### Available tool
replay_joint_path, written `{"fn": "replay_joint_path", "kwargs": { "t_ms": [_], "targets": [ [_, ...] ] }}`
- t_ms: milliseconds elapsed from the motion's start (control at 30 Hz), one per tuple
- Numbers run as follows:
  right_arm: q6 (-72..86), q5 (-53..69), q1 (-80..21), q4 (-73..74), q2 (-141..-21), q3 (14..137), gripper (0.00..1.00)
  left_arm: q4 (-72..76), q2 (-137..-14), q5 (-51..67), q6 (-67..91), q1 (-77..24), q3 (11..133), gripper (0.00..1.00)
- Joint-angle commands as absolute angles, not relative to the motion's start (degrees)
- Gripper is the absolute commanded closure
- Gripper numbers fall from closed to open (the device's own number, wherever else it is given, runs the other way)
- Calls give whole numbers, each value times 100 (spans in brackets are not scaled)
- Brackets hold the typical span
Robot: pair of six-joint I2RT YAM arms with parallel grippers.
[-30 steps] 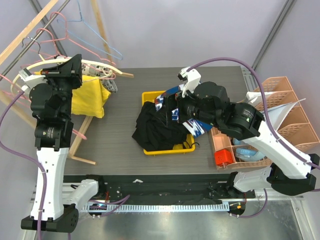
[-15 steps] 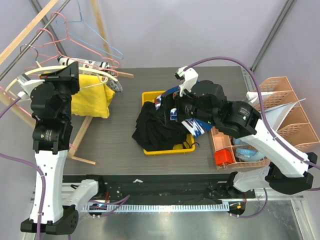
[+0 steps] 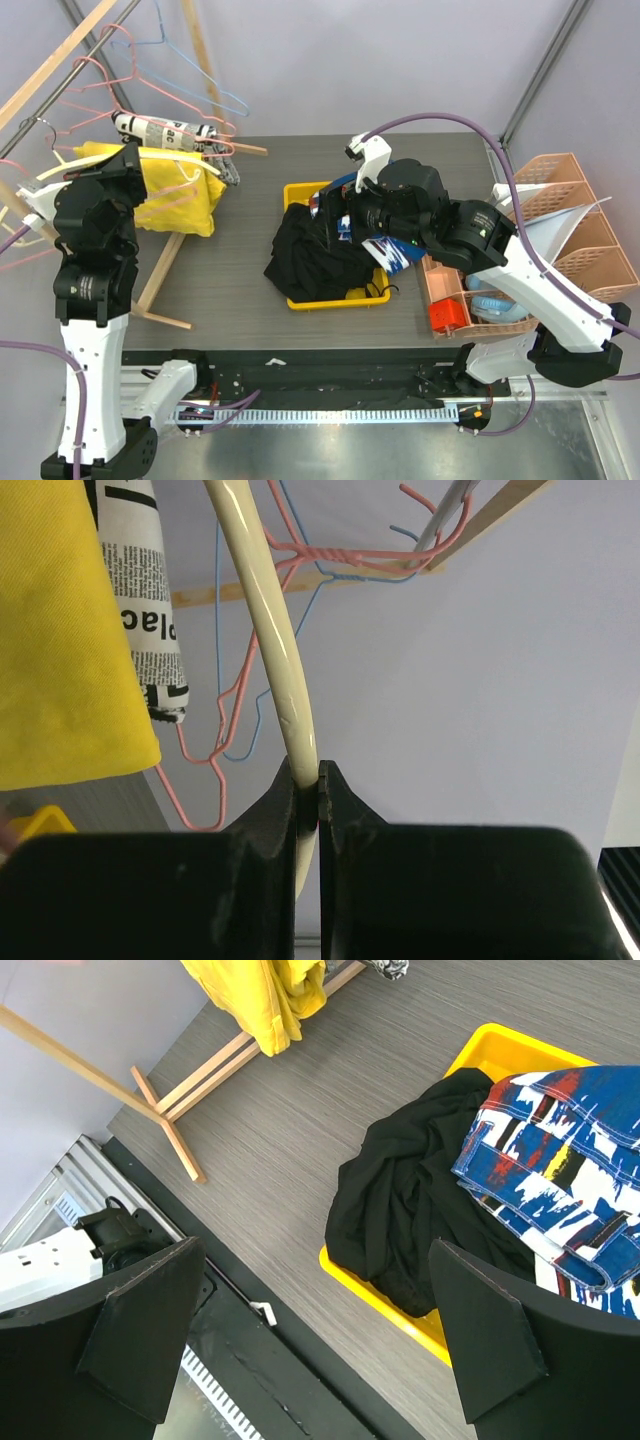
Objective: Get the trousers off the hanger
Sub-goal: Hang the hanger back to the clothesline with the left arm
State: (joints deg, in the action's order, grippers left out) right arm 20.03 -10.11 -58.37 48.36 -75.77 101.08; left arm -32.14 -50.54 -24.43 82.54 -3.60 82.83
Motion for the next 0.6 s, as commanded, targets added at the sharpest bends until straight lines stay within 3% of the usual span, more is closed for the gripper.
{"fn": "replay_joint_path", "kwargs": {
  "t_ms": [0,67,100,167,567],
  "targets": [
    [1942,-914,-5818,4667,-7559,10318,0,-3279,-4826,-2691,8358,-325,8342,93],
    [1969,-888,-5818,4650,-7550,10292,0,-3112,-4738,-2532,8306,-325,8210,75],
    [1977,-870,-5818,4632,-7550,10283,0,-2842,-4685,-2305,8253,-325,8105,58],
    [2004,-835,-5818,4588,-7515,10248,0,-2664,-4571,-2076,8122,-325,7937,44],
    [2531,-703,-5818,4237,-7067,9747,0,-3293,-4482,-572,7919,-325,8664,28]
  ]
}}
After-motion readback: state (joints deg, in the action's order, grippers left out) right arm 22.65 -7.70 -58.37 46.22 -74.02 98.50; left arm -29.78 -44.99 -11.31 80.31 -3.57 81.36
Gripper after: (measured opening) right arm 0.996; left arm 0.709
